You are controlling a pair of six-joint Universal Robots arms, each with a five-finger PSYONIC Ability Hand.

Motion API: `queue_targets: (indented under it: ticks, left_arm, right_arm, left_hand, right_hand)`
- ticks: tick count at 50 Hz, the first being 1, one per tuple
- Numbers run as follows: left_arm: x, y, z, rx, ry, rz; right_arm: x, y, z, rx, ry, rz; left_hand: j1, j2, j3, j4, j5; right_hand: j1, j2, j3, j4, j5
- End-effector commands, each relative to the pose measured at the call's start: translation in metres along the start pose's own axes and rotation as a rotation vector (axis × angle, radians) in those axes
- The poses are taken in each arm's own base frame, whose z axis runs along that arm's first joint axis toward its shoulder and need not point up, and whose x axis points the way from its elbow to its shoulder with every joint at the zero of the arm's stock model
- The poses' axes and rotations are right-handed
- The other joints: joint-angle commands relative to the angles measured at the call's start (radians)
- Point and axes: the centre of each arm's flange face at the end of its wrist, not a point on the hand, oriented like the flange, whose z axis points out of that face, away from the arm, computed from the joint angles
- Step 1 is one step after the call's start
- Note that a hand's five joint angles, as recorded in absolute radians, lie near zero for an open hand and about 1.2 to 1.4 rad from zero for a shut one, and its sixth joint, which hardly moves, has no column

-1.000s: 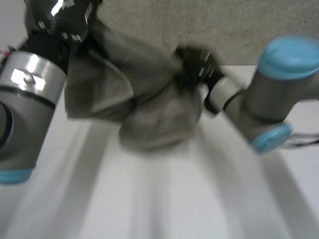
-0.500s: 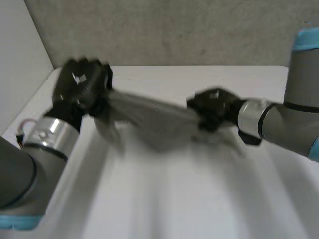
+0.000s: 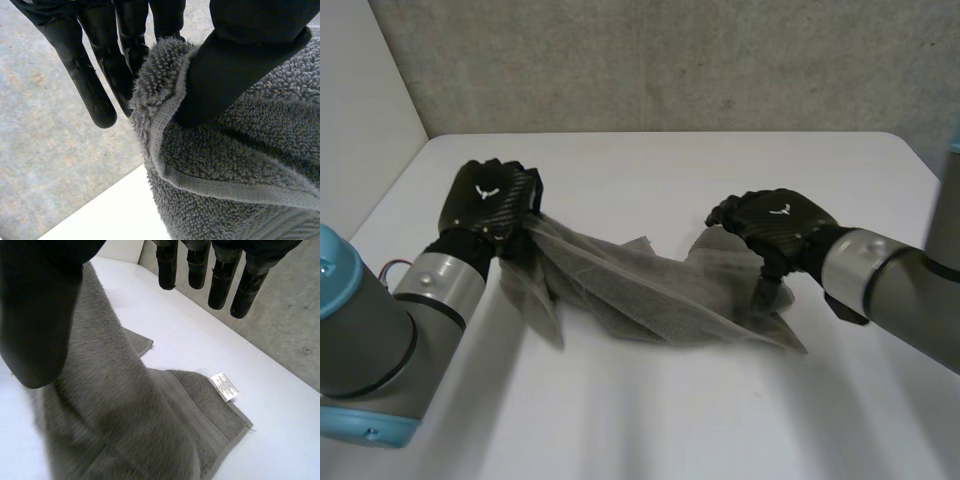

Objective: Fold the towel.

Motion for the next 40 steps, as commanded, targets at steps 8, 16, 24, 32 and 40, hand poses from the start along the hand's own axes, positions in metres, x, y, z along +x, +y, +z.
queue_targets:
  ticks: [8,16,24,32,40]
  left_arm:
    - [-0.014,0.006,0.009,-0.012,-0.040,-0.006]
    - [-0.012,0.010,0.009,-0.024,-0.034,-0.007]
    - [-0.011,0.011,0.007,-0.031,-0.031,-0.008]
    - [-0.009,0.012,0.006,-0.033,-0.028,-0.008]
    - [-0.011,0.010,0.007,-0.026,-0.032,-0.007]
  right_arm:
    - [-0.016,0.038,-0.048,-0.076,-0.076,0.115]
    - [-0.026,0.079,-0.019,-0.131,-0.132,0.355]
    - [-0.042,0.088,-0.005,-0.107,-0.167,0.387]
    - [-0.043,0.100,0.012,-0.103,-0.134,0.393]
    - [-0.048,0.107,0.027,-0.102,-0.145,0.380]
  left_hand:
    - [0.224,0.182,0.181,0.178,0.210]
    - [0.224,0.182,0.181,0.178,0.210]
    - [0.224,0.182,0.181,0.178,0.210]
    - [0.224,0.182,0.181,0.178,0.210]
    - [0.224,0.182,0.181,0.178,0.210]
  right_hand:
    - [0.016,0.001,0.003,-0.010,0.010]
    - [0.007,-0.008,-0.005,-0.019,0.001]
    - [0.013,-0.002,0.000,-0.013,0.007]
    - [0.068,0.054,0.056,0.043,0.063]
    - [0.653,0.638,0.640,0.627,0.647]
